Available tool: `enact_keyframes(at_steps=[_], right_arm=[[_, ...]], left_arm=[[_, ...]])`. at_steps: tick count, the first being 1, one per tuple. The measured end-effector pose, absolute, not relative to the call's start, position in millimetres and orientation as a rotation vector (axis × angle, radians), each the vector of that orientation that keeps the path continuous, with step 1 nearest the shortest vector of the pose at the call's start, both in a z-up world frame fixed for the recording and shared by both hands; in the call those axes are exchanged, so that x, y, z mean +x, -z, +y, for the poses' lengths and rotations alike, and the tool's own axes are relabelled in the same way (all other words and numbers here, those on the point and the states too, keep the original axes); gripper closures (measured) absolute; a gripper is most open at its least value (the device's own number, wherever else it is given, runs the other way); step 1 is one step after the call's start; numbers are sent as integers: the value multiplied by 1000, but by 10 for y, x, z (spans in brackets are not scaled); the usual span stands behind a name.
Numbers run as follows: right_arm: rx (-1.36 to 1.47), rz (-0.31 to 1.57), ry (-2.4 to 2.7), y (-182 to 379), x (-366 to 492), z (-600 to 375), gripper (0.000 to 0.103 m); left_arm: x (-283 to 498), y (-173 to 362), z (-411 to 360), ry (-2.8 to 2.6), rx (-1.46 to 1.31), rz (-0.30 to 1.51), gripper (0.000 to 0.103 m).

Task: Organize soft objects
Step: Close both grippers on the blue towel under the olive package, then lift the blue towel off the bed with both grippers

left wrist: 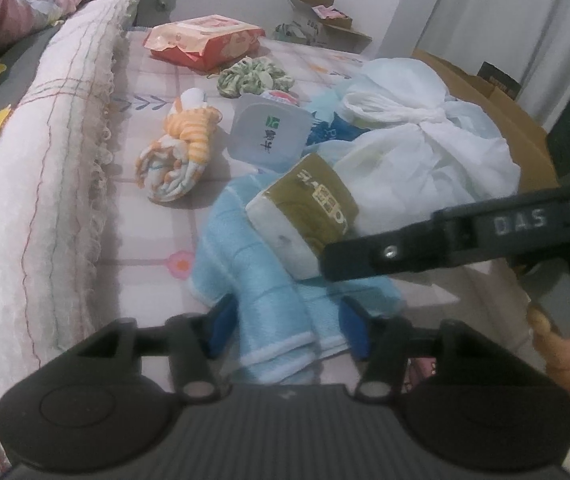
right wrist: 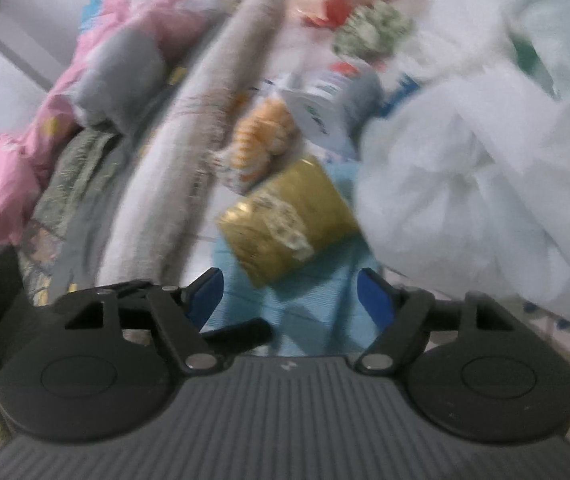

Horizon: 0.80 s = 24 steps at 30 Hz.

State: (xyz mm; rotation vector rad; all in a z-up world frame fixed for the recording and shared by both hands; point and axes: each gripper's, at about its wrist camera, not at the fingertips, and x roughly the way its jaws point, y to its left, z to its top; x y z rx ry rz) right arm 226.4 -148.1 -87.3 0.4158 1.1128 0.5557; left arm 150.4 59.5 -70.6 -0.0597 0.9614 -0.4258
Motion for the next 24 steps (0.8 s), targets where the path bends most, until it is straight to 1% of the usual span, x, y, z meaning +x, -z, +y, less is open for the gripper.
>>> enact_keyframes(at_steps=[4, 8, 17, 19, 22, 24], right_arm=[[458, 1116, -577, 908, 2290, -1459, 26], [512, 1142, -613, 944, 2316, -1406, 25], [751, 1220, -671, 1076, 2398, -1416, 24], [765, 1220, -684, 1061, 2373, -1408, 26], [789, 1220, -701, 997, 2362, -1385, 33], [810, 1205, -717, 905, 2367, -1396, 38]], left_arm=[[1507, 718, 548, 430, -47, 948, 43], [1514, 725, 527, 456, -70, 944, 42], [1469, 668, 523, 506, -159, 947, 42], [1424, 618, 528, 501, -154, 929, 42], [1378, 461, 550, 485, -150, 883, 42], [1331, 279, 570, 488, -149, 821, 42]])
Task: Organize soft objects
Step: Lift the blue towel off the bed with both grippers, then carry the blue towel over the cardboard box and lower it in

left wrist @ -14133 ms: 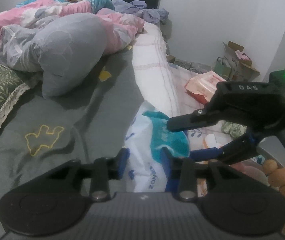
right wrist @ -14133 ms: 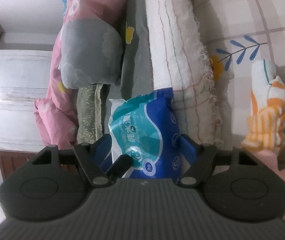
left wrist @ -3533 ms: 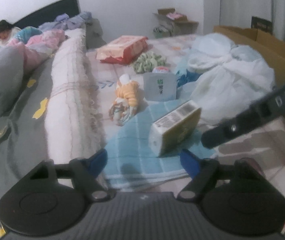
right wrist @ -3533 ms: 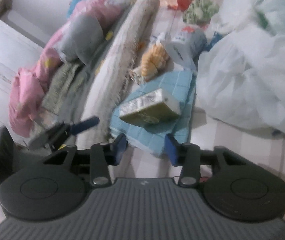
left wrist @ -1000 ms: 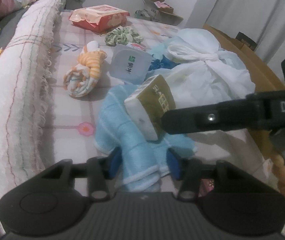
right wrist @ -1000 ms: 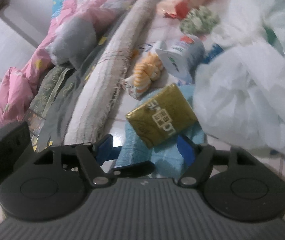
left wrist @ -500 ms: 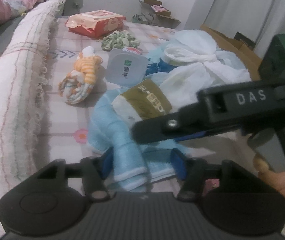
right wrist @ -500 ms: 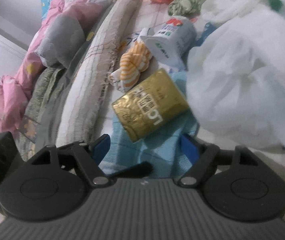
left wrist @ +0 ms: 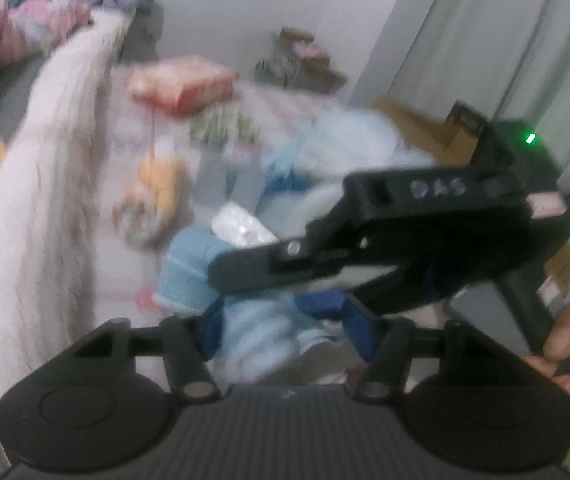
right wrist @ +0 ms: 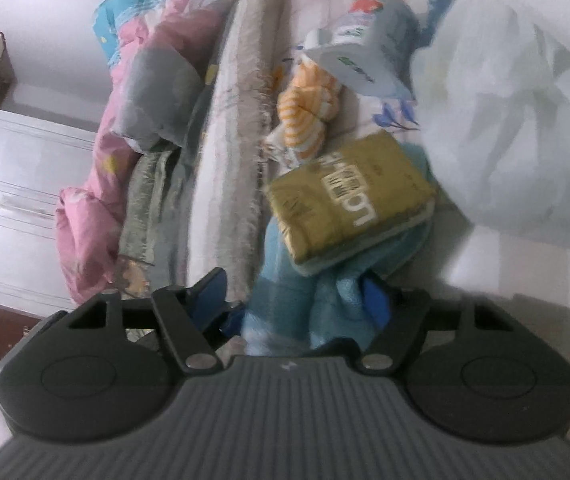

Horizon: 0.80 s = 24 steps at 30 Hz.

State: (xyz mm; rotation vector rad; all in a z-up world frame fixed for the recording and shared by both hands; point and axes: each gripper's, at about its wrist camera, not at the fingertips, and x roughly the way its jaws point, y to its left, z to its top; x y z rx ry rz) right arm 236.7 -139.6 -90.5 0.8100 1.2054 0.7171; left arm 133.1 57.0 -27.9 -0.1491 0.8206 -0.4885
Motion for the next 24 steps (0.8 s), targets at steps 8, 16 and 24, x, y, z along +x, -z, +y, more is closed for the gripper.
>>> enact_keyframes(at_steps=[8, 16, 24], right_arm=[[906, 1163, -753, 785, 2284, -1474, 45], [932, 1081, -809, 566, 2120, -1609, 50], [936, 870, -824, 80, 1872, -2212, 57]], left_arm=[[1179, 124, 515, 485, -136, 780, 40], [959, -170, 491, 478, -141, 692, 40], [906, -637, -19, 602, -104, 563, 37]])
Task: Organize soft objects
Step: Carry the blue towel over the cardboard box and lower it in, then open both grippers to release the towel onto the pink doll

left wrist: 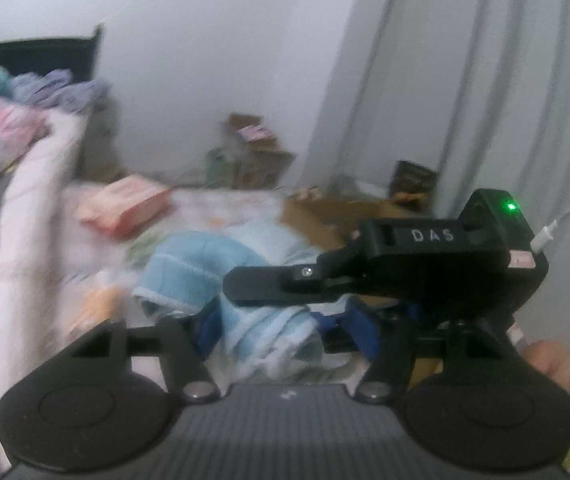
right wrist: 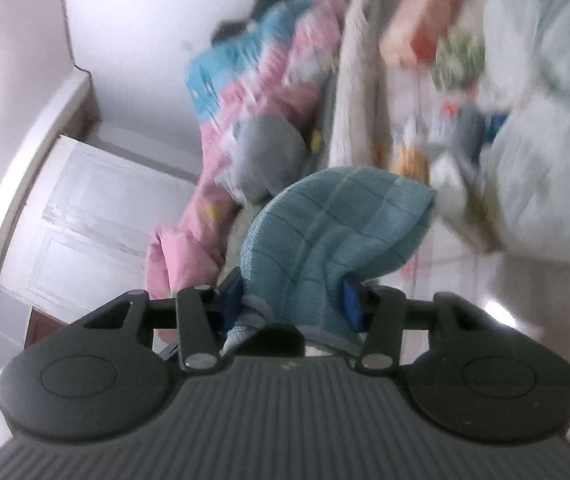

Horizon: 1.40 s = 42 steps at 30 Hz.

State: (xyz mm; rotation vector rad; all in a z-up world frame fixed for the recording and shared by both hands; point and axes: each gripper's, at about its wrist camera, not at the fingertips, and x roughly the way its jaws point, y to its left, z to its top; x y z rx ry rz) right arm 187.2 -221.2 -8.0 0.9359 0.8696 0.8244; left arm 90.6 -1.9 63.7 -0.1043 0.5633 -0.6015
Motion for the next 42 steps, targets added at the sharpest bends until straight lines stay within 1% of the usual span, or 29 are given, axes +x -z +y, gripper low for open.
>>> enact_keyframes(at_steps=[2, 4, 5, 7, 9, 12, 16, 23, 27, 30, 33, 34, 36, 38, 42], right_arm=[[918, 813, -795, -55, 1785, -2472, 58], [899, 765, -754, -172, 1705, -2769, 60], [890, 749, -732, -215, 1682, -2911, 62], [864, 726, -679, -303, 1604, -3233, 65], [829, 715, -618, -377, 1541, -3528, 69], [784, 707, -533, -449, 1468, -3928, 70], [749, 709, -450, -479, 1474, -4390, 70], [680, 747, -307, -350, 1797, -5104, 70], [582, 833, -211, -132, 2164, -5302, 70], [494, 953, -106, 116, 2380, -5367, 70], [338, 1019, -18, 276, 2468, -5269, 68], [275, 1027, 6, 310, 2481, -5219, 67], [182, 1028, 42, 327, 2480, -5082, 60], [85, 1023, 82, 338, 2490, -4966, 57], [-31, 961, 122, 225, 2416, -4839, 57]], left_arm=[[930, -703, -249, 653, -97, 542, 34], [964, -768, -535, 710, -89, 530, 28], [991, -790, -688, 734, -84, 526, 27], [1048, -802, -975, 780, -73, 530, 20], [1099, -784, -1233, 815, -81, 538, 18], [1190, -721, -1518, 850, -114, 563, 15], [1288, -594, -1700, 830, -121, 603, 15], [1351, -484, -1465, 749, -126, 640, 15], [1328, -432, -1203, 676, -136, 655, 15], [1314, -375, -1011, 626, -145, 668, 15], [1265, -339, -852, 591, -154, 669, 15], [1249, -326, -792, 583, -163, 675, 15], [1248, -287, -703, 566, -180, 686, 15], [1217, -262, -632, 549, -185, 692, 15], [1178, -237, -527, 517, -185, 688, 15]])
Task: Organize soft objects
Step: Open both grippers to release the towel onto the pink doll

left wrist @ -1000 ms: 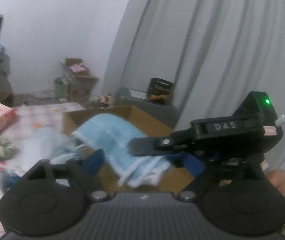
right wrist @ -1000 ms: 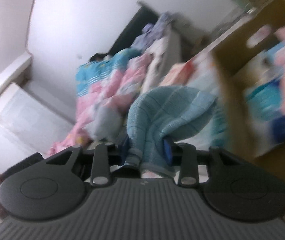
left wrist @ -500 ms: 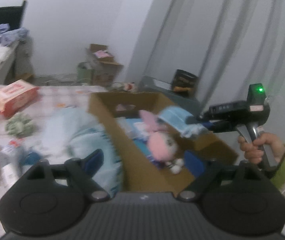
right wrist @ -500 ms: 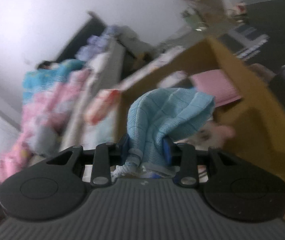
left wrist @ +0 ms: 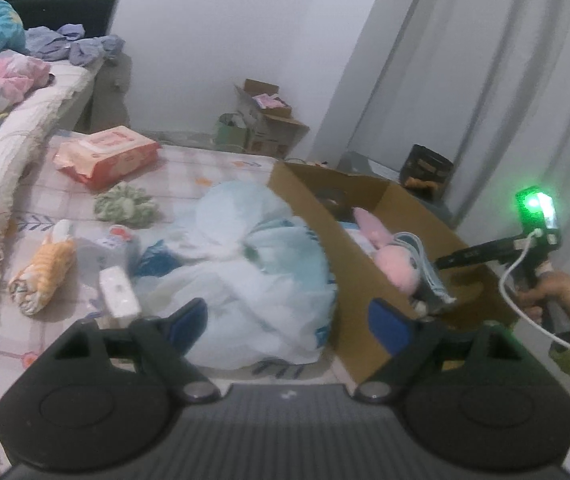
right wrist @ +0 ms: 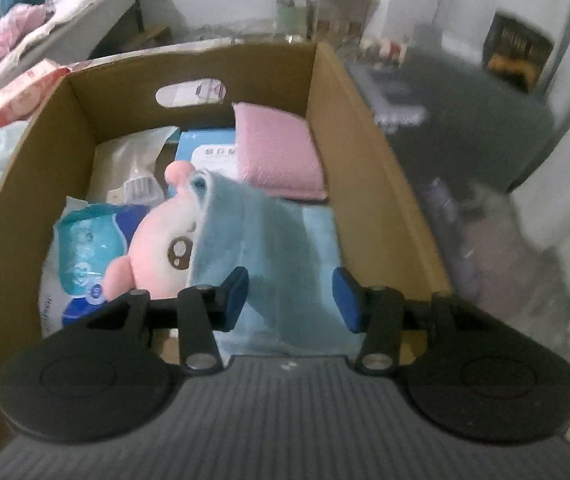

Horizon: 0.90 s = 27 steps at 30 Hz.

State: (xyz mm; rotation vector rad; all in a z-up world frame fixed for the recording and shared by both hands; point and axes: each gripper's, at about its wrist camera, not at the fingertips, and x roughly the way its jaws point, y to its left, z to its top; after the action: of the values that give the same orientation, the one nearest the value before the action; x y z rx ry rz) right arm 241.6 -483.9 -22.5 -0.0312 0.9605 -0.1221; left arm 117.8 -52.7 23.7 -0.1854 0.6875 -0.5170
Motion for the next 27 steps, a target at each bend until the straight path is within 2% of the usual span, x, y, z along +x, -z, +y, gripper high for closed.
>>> enact_keyframes(at_steps=[5, 8, 10, 21, 27], right_arm=[[147, 923, 3, 68, 2409, -4905, 59], [317, 963, -87, 160, 2478, -4928, 66], [382, 995, -99, 266, 2537, -4939, 66], [498, 993, 56, 466, 2542, -5234, 66], [420, 1001, 140, 576, 2585, -5261, 66]], left_arm=[[1144, -194, -436, 491, -183, 685, 15], [1143, -171, -385, 489, -198, 697, 15], [1134, -172, -356, 485, -200, 695, 15], [1120, -153, -166, 454, -233, 699, 15], [1093, -159, -136, 452, -233, 696, 15]])
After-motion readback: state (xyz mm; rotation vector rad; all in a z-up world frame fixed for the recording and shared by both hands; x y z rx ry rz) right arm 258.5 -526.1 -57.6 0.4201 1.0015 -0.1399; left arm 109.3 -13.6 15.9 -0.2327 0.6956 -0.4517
